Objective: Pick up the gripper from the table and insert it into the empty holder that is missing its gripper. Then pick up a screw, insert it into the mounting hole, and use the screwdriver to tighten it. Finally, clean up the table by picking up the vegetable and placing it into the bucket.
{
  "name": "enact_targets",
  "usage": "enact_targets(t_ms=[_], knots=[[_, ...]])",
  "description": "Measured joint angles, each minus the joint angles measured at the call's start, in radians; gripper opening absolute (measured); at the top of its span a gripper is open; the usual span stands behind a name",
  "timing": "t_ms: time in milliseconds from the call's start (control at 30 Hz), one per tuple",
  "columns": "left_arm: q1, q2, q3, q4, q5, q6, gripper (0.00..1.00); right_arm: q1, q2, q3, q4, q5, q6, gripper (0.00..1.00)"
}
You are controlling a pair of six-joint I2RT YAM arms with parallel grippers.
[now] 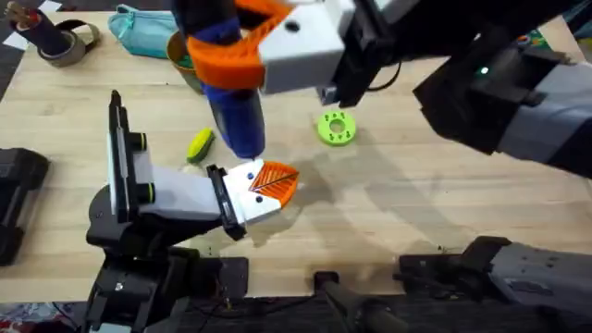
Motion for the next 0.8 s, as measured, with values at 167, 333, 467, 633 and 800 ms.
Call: enact_targets(t_ms=[167, 333, 467, 633, 800], knots=[[0.000, 0.000, 0.000, 0.000, 0.000, 0.000, 0.009, 0.013, 0.000, -0.030, 0.013, 0.015, -0.001, 0.026], [0.000, 0.000, 0.000, 0.000, 0.000, 0.000, 0.009, 0.018, 0.000, -0.055, 0.033, 0.024, -0.005, 0.026], [0.000, 0.000, 0.000, 0.000, 0.000, 0.000, 0.009, 0.024, 0.000, -0.061, 0.033, 0.031, -0.011, 0.026], [0.000, 0.000, 0.000, 0.000, 0.000, 0.000, 0.009, 0.027, 0.000, -0.061, 0.040, 0.034, -0.017, 0.026], [0.000, 0.000, 0.000, 0.000, 0.000, 0.000, 0.009, 0.029, 0.000, -0.061, 0.041, 0.038, -0.034, 0.026]])
